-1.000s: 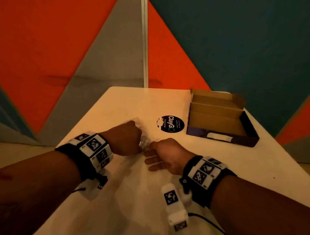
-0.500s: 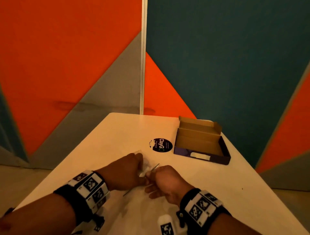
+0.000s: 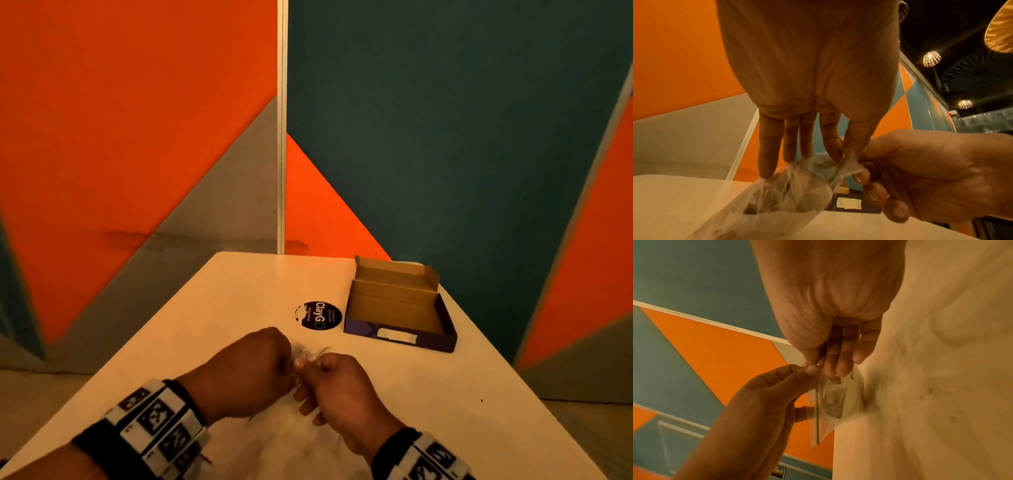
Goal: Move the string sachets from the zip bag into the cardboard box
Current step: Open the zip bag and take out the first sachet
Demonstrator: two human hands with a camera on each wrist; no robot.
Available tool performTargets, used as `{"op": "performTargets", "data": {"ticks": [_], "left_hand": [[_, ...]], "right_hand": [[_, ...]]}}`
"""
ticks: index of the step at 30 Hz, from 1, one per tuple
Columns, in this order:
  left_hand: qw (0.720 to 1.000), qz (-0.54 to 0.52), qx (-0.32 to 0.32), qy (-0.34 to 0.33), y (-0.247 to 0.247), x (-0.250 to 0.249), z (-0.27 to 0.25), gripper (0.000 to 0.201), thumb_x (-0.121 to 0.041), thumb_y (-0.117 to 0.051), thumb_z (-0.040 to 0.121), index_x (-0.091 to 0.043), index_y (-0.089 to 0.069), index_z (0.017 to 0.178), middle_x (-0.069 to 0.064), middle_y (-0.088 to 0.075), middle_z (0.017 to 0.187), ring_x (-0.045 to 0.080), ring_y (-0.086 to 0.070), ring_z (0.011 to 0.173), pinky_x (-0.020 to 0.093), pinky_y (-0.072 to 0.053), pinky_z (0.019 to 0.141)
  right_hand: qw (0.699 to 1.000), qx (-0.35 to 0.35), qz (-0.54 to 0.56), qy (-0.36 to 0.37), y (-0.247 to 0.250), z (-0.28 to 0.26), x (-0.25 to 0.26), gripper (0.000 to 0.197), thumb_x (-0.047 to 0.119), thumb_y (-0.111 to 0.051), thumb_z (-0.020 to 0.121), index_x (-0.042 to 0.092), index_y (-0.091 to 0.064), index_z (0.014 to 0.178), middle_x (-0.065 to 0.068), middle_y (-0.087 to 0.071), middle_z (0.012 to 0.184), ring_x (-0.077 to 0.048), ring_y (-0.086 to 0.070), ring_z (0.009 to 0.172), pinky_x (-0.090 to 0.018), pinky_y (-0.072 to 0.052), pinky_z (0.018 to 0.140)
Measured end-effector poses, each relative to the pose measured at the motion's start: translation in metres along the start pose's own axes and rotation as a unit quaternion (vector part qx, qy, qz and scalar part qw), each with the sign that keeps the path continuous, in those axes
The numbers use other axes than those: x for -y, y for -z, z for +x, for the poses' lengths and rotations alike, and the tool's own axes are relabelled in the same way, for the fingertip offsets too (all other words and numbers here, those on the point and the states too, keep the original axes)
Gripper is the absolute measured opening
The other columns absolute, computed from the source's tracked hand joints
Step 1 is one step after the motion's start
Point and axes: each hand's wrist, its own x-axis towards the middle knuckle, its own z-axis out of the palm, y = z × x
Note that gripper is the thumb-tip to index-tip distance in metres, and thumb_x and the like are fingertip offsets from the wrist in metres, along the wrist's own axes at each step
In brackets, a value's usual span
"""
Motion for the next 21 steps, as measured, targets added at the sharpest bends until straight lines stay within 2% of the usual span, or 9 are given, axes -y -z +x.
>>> {"op": "performTargets", "data": {"ticks": [2,5,9,11,13,15,18,19,21], "left_hand": [[1.0,-0.01,0.001,-0.005,0.002,-0.001,0.001,0.018,-0.038,-0.059,0.092,-0.02,-0.065,0.09,-0.003,-0.057,0.1,0.013,-0.057,0.086,0.035,-0.05,0.081],[1.0,-0.024,0.012,0.0,0.004,-0.004,0.005,0.015,-0.028,-0.059,0.093,-0.017,-0.069,0.095,-0.002,-0.057,0.106,0.013,-0.058,0.092,0.034,-0.049,0.086],[0.997,-0.072,0.013,0.022,0.006,-0.008,0.01,0.008,-0.019,-0.061,0.092,-0.016,-0.069,0.089,-0.001,-0.058,0.108,0.015,-0.059,0.095,0.036,-0.049,0.089],[0.993,-0.108,0.01,0.049,0.006,-0.01,0.013,0.008,-0.019,-0.064,0.092,-0.019,-0.068,0.085,-0.003,-0.059,0.105,0.015,-0.06,0.093,0.034,-0.051,0.085],[0.982,-0.163,-0.019,0.095,0.009,-0.006,0.018,0.011,-0.014,-0.064,0.092,-0.016,-0.069,0.083,-0.002,-0.062,0.099,0.018,-0.064,0.086,0.036,-0.054,0.077],[0.964,-0.214,-0.074,0.139,0.017,0.003,0.021,0.013,-0.015,-0.065,0.093,-0.016,-0.068,0.08,0.0,-0.064,0.095,0.021,-0.065,0.083,0.041,-0.055,0.073],[0.98,-0.121,-0.092,0.127,0.025,0.011,0.023,0.018,-0.032,-0.063,0.095,-0.023,-0.064,0.079,-0.006,-0.06,0.095,0.01,-0.059,0.081,0.026,-0.046,0.07],[0.986,-0.085,-0.092,0.113,0.024,0.01,0.022,0.019,-0.036,-0.062,0.095,-0.025,-0.063,0.079,-0.008,-0.058,0.094,0.008,-0.058,0.082,0.025,-0.043,0.07],[0.988,-0.068,-0.107,0.088,0.018,0.004,0.022,0.019,-0.036,-0.062,0.094,-0.024,-0.063,0.079,-0.009,-0.057,0.094,0.008,-0.057,0.084,0.027,-0.046,0.075]], "right_hand": [[1.0,-0.005,-0.005,0.013,0.003,-0.001,0.002,0.029,0.04,-0.058,0.099,0.016,-0.069,0.086,0.0,-0.07,0.068,-0.013,-0.061,0.055,-0.025,-0.046,0.05],[0.999,-0.007,-0.027,0.043,0.009,0.0,0.0,0.029,0.041,-0.057,0.099,0.018,-0.065,0.082,-0.001,-0.07,0.071,-0.012,-0.062,0.057,-0.025,-0.046,0.051],[0.994,-0.026,-0.077,0.079,0.013,0.003,-0.006,0.035,0.046,-0.054,0.099,0.021,-0.061,0.076,-0.005,-0.071,0.071,-0.014,-0.067,0.065,-0.032,-0.054,0.071],[0.99,-0.038,-0.096,0.093,0.018,0.005,-0.009,0.036,0.048,-0.052,0.099,0.021,-0.062,0.077,-0.004,-0.071,0.071,-0.014,-0.068,0.072,-0.034,-0.053,0.077],[0.988,-0.034,-0.112,0.099,0.025,0.006,-0.012,0.034,0.047,-0.052,0.099,0.022,-0.06,0.078,-0.003,-0.071,0.071,-0.012,-0.067,0.071,-0.029,-0.049,0.073],[0.988,-0.022,-0.127,0.091,0.032,0.007,-0.018,0.035,0.046,-0.055,0.099,0.018,-0.06,0.078,-0.007,-0.073,0.074,-0.011,-0.066,0.067,-0.027,-0.048,0.07],[0.985,-0.017,-0.155,0.071,0.039,0.005,-0.026,0.035,0.043,-0.06,0.095,0.014,-0.062,0.076,-0.006,-0.075,0.075,-0.008,-0.063,0.063,-0.028,-0.047,0.065],[0.984,-0.024,-0.165,0.068,0.04,0.006,-0.027,0.034,0.041,-0.062,0.093,0.013,-0.061,0.074,-0.006,-0.074,0.074,-0.01,-0.063,0.065,-0.029,-0.048,0.066],[0.982,-0.043,-0.172,0.062,0.041,0.008,-0.03,0.029,0.035,-0.066,0.086,0.014,-0.058,0.068,-0.004,-0.067,0.071,-0.017,-0.062,0.069,-0.034,-0.053,0.07]]}}
